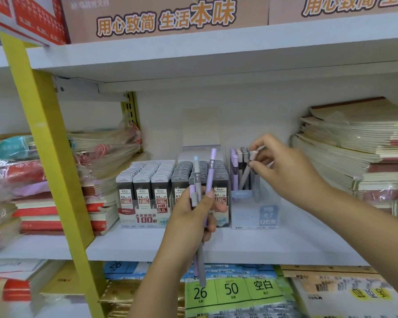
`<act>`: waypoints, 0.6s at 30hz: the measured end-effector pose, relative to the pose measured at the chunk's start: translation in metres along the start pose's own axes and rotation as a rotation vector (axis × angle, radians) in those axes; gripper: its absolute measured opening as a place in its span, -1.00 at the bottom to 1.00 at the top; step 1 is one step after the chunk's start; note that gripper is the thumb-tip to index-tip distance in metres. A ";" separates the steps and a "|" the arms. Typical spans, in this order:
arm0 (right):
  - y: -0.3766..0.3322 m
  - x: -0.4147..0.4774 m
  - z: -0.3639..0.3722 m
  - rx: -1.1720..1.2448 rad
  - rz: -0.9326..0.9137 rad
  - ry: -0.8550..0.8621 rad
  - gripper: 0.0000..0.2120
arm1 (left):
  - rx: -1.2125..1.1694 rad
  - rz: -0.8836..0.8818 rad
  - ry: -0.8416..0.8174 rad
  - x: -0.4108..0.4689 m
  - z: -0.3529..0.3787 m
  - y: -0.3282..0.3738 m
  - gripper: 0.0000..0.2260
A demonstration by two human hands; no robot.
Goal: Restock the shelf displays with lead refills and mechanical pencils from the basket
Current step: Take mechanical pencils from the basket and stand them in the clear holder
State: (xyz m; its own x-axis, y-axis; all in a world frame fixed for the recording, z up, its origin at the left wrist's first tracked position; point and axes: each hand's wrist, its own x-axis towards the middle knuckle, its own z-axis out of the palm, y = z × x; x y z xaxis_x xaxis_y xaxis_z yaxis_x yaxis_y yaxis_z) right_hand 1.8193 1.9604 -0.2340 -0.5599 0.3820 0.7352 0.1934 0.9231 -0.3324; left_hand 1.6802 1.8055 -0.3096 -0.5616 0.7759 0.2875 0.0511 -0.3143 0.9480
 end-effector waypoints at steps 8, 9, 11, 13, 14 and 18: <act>-0.001 0.003 0.000 -0.009 -0.002 0.043 -0.80 | -0.022 -0.012 0.010 0.000 -0.002 0.001 -0.89; -0.002 0.003 0.000 -0.007 -0.005 0.046 -0.80 | -0.025 -0.012 0.014 0.000 -0.003 0.000 -0.89; -0.003 0.004 0.004 -0.045 -0.025 0.038 -0.80 | -0.028 -0.010 0.017 -0.001 -0.003 0.000 -0.89; -0.002 0.006 0.010 -0.177 -0.069 0.054 -0.79 | -0.034 -0.009 0.008 -0.001 -0.003 0.001 -0.88; -0.001 0.007 0.012 -0.247 -0.077 0.075 -0.79 | -0.041 -0.012 -0.001 -0.002 -0.002 0.001 -0.88; -0.003 0.007 0.017 -0.372 -0.008 0.038 -0.77 | -0.063 -0.013 -0.018 -0.005 -0.003 0.002 -0.86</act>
State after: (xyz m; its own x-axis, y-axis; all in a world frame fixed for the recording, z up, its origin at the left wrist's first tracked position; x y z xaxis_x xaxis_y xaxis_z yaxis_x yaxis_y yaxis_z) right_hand 1.8011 1.9593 -0.2374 -0.5336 0.3693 0.7608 0.4726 0.8763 -0.0939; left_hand 1.6801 1.7992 -0.3092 -0.5469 0.7896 0.2782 -0.0083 -0.3374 0.9413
